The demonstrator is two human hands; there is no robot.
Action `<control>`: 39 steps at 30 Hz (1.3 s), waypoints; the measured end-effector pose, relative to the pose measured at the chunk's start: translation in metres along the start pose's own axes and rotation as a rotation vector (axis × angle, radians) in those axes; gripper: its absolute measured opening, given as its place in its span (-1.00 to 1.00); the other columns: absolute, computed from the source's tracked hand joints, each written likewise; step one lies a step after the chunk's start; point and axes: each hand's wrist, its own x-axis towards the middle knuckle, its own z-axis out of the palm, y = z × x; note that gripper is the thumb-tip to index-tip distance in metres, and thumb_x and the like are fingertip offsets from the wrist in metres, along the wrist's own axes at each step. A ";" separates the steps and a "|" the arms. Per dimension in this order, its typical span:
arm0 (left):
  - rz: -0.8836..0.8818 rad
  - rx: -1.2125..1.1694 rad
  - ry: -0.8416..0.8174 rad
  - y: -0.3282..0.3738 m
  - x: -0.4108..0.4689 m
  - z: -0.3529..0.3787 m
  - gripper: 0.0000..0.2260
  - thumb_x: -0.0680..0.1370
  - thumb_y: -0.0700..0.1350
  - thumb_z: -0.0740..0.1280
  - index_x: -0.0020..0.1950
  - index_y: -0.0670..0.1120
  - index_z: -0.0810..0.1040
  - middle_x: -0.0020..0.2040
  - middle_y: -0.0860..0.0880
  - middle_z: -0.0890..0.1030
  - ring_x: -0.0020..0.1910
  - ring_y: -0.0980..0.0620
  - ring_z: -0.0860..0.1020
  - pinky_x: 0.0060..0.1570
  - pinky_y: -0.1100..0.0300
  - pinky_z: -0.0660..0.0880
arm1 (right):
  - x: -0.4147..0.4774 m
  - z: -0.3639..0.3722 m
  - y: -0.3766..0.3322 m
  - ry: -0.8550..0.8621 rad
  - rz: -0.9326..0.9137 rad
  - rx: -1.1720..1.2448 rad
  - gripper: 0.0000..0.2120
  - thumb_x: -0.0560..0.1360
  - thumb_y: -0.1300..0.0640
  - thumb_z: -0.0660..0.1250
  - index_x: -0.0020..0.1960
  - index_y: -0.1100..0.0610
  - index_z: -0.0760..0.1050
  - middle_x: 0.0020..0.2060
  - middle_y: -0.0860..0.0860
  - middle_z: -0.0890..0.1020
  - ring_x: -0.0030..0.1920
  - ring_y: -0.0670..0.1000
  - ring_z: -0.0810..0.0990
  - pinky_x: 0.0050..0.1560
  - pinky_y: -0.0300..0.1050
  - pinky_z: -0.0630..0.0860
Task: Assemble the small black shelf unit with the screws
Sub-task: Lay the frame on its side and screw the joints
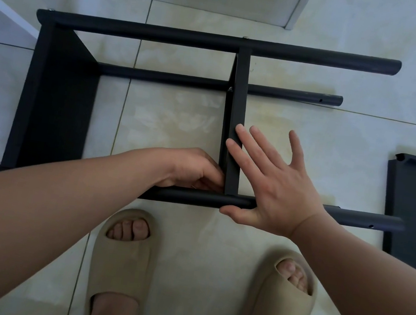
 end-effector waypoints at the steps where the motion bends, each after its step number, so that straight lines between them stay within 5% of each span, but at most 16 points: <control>1: -0.001 -0.001 0.003 0.000 0.000 0.000 -0.84 0.51 -0.28 0.37 -0.16 -0.12 0.73 -0.16 -0.14 0.72 -0.21 -0.01 0.70 -0.15 0.20 0.59 | 0.000 0.000 0.001 0.002 -0.007 0.007 -0.02 0.44 -0.51 0.09 0.63 0.12 0.18 0.62 0.09 0.14 0.61 0.09 0.16 0.48 0.48 0.05; 12: 0.014 0.010 -0.003 -0.002 0.003 -0.002 -0.84 0.47 -0.33 0.36 -0.09 -0.17 0.72 -0.21 -0.14 0.68 -0.28 0.00 0.65 -0.19 0.20 0.56 | 0.001 -0.001 0.000 -0.030 -0.007 0.086 -0.02 0.45 -0.48 0.11 0.64 0.15 0.13 0.63 0.10 0.08 0.61 0.09 0.15 0.54 0.30 0.16; 16: -0.005 0.003 -0.030 -0.001 0.003 -0.002 -0.80 0.49 -0.31 0.35 -0.21 -0.11 0.74 -0.25 -0.11 0.69 -0.30 0.01 0.66 -0.29 0.24 0.55 | 0.001 -0.001 0.001 -0.034 -0.002 0.076 -0.02 0.45 -0.49 0.11 0.64 0.14 0.12 0.64 0.10 0.08 0.61 0.09 0.15 0.54 0.30 0.15; 26: -0.003 -0.004 -0.029 -0.004 0.007 -0.004 -0.84 0.52 -0.32 0.34 -0.04 -0.17 0.71 -0.12 -0.18 0.67 -0.20 -0.05 0.65 -0.10 0.14 0.54 | 0.001 0.000 0.000 -0.036 0.004 0.069 -0.02 0.44 -0.49 0.11 0.64 0.13 0.13 0.64 0.09 0.08 0.61 0.09 0.15 0.53 0.31 0.16; 31: -0.017 -0.042 -0.098 -0.003 0.005 -0.004 -0.75 0.53 -0.31 0.29 -0.22 -0.11 0.72 -0.22 -0.10 0.70 -0.26 0.01 0.67 -0.25 0.24 0.56 | 0.001 0.000 0.000 -0.026 0.008 0.067 -0.02 0.44 -0.49 0.13 0.64 0.13 0.14 0.64 0.09 0.09 0.61 0.09 0.17 0.53 0.31 0.17; 39: -0.014 0.006 -0.065 -0.004 0.008 -0.006 -0.84 0.53 -0.30 0.33 -0.01 -0.19 0.71 -0.13 -0.15 0.70 -0.18 -0.03 0.67 -0.12 0.19 0.57 | 0.002 0.000 0.000 -0.023 0.010 0.069 -0.02 0.43 -0.49 0.13 0.63 0.13 0.16 0.63 0.08 0.10 0.61 0.10 0.18 0.52 0.32 0.19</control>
